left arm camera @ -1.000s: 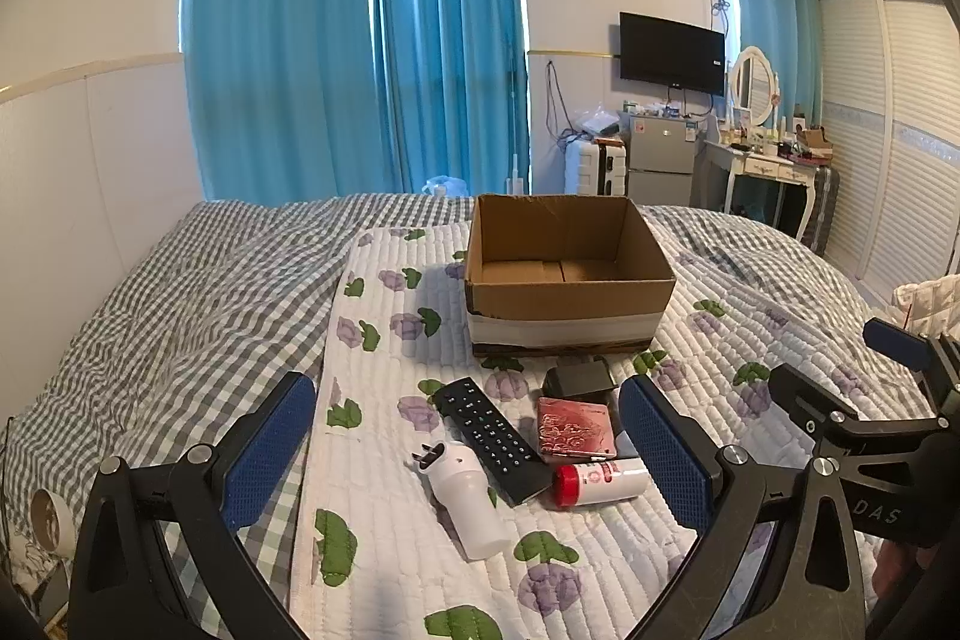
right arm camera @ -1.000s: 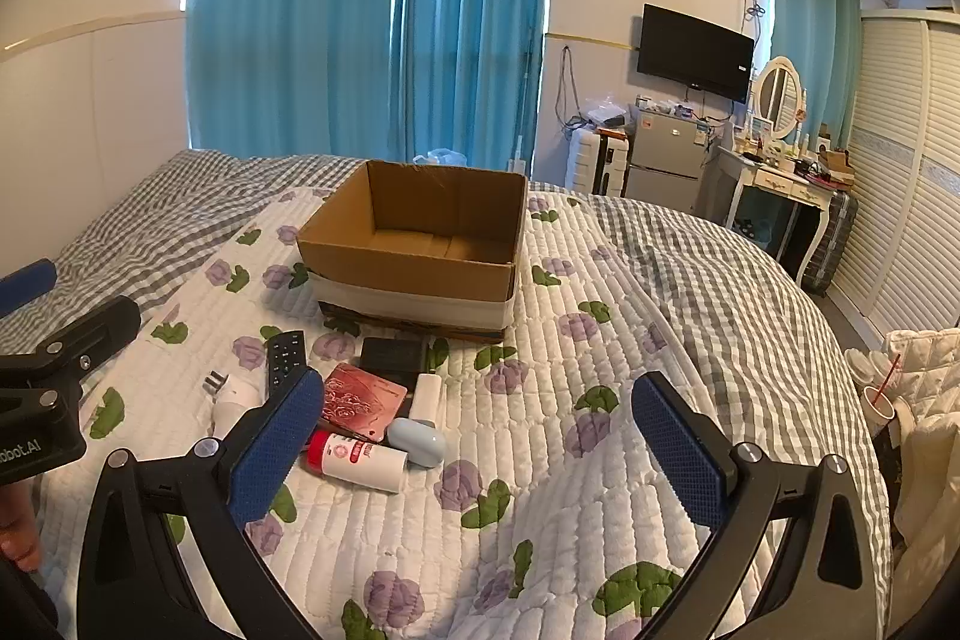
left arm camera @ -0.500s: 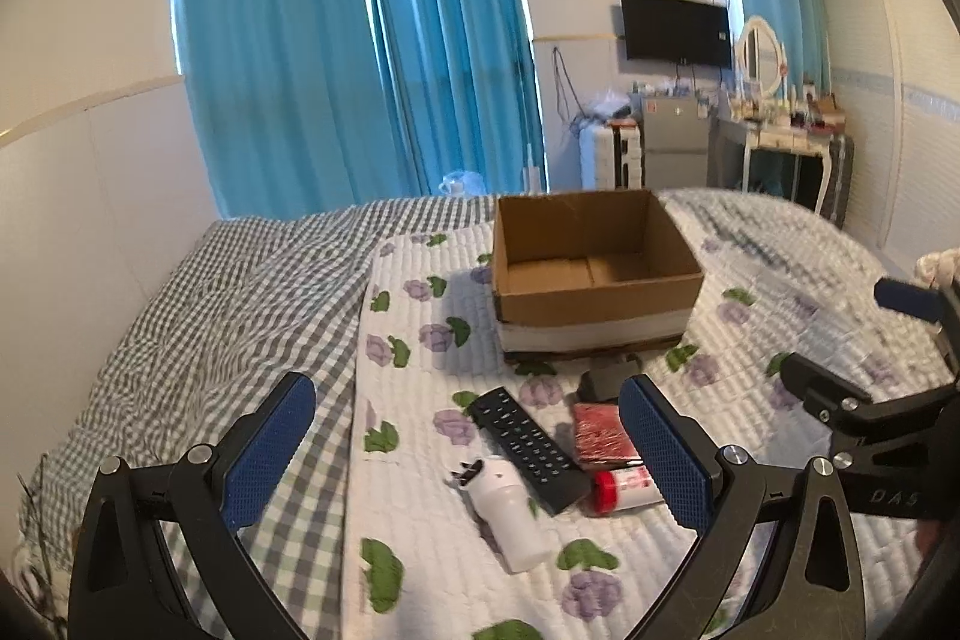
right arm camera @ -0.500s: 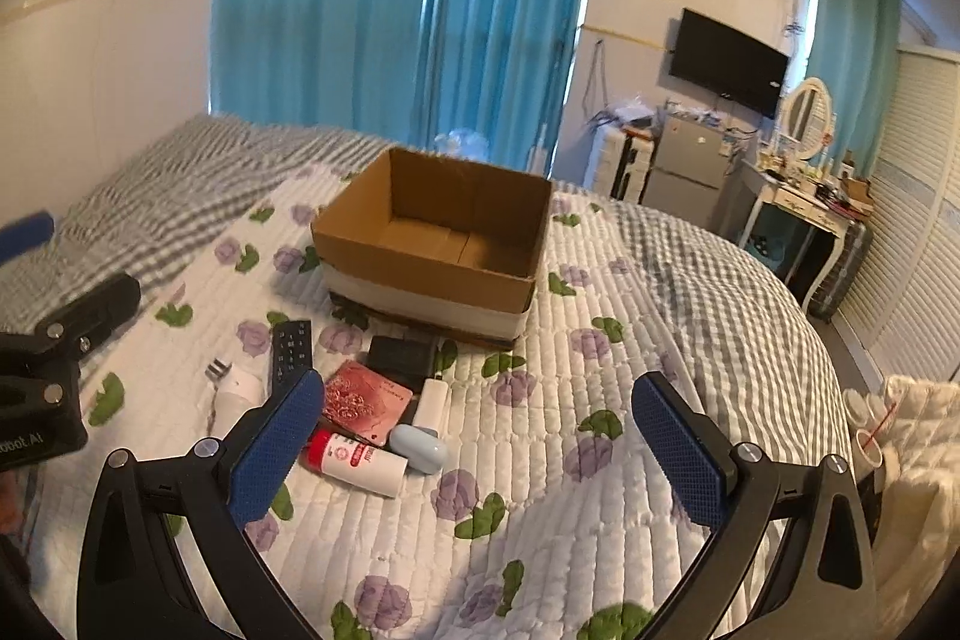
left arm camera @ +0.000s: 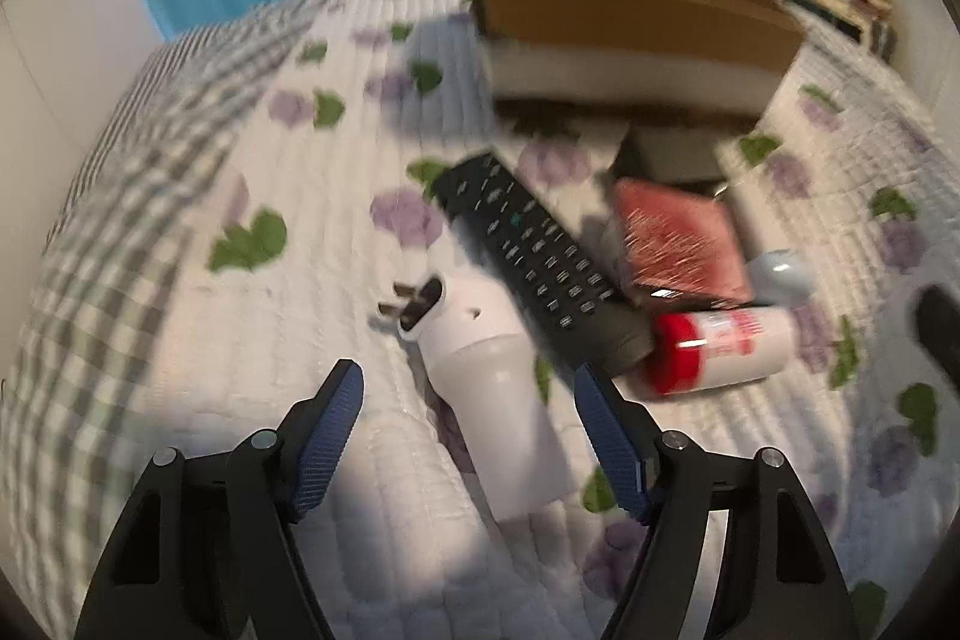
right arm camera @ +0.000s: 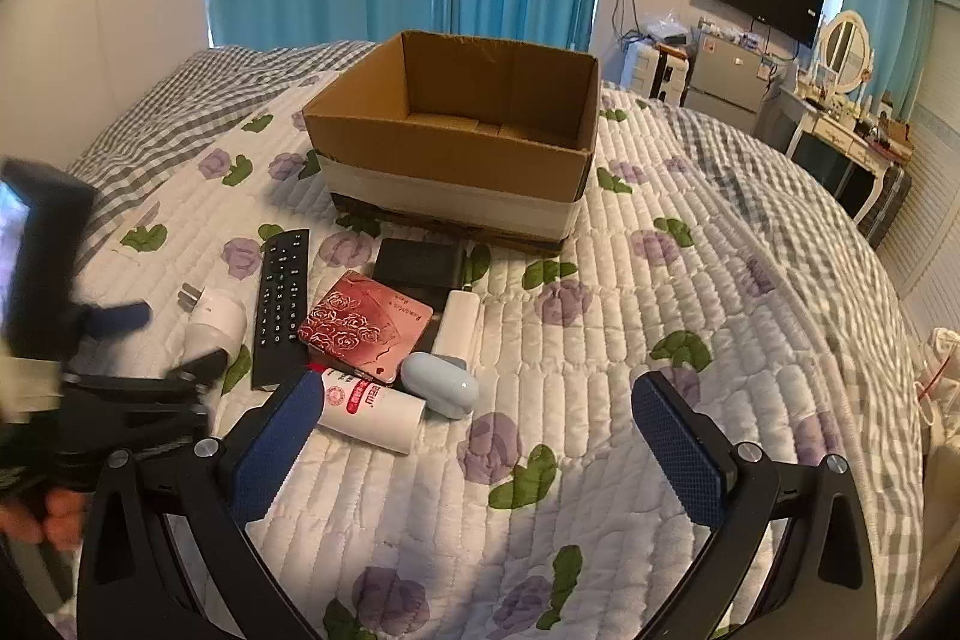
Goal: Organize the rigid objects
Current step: 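Grasp the white plug-in device with the left gripper and lift it, then grasp the red-capped white bottle with the right gripper and lift it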
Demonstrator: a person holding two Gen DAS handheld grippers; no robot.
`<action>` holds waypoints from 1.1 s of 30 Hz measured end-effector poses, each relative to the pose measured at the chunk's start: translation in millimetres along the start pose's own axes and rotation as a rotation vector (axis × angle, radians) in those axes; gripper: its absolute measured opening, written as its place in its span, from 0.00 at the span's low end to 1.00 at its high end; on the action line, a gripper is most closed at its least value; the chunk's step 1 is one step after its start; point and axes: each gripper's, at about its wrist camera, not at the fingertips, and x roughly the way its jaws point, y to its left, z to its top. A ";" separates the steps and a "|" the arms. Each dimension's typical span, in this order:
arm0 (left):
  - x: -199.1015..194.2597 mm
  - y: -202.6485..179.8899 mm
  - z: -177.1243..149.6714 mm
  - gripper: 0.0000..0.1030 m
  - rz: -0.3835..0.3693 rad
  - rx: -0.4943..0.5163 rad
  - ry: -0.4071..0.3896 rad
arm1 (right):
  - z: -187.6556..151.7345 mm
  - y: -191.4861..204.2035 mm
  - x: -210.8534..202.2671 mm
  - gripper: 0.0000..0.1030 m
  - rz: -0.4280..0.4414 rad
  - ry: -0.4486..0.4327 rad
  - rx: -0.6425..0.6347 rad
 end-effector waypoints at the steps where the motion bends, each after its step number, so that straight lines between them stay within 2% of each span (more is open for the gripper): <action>1: 4.6 -2.0 -0.8 0.73 0.023 0.012 0.007 | -0.1 -1.2 0.4 1.00 0.000 0.006 0.001; 4: 7.4 -8.9 -2.6 0.70 0.028 0.048 0.004 | -2.0 0.0 7.4 1.00 0.002 0.033 0.004; 7: 8.6 -12.1 -5.6 0.43 0.022 0.067 0.009 | -3.5 3.1 15.0 1.00 0.004 0.064 0.008; 11: -2.1 -5.4 -3.6 0.42 -0.062 0.048 -0.023 | -5.9 16.0 19.3 1.00 -0.017 0.086 -0.039; 17: -40.1 16.9 21.2 0.42 -0.087 0.047 -0.180 | -4.5 35.3 31.3 1.00 -0.005 0.126 -0.034; 21: -33.7 26.2 26.7 0.42 -0.053 0.061 -0.192 | -5.8 48.9 55.2 1.00 0.017 0.171 0.059; 26: -17.5 30.7 19.7 0.42 -0.073 0.045 -0.161 | -10.9 59.8 85.1 0.99 -0.022 0.236 0.089; 28: -12.6 31.1 17.5 0.42 -0.080 0.046 -0.149 | -11.7 60.9 92.5 0.98 -0.012 0.251 0.105; 32: -9.3 30.6 12.4 0.42 -0.086 0.046 -0.140 | -14.2 61.9 100.7 0.88 -0.002 0.267 0.129; 33: -10.7 30.7 12.0 0.42 -0.089 0.045 -0.144 | -14.2 61.6 100.7 0.75 0.009 0.265 0.134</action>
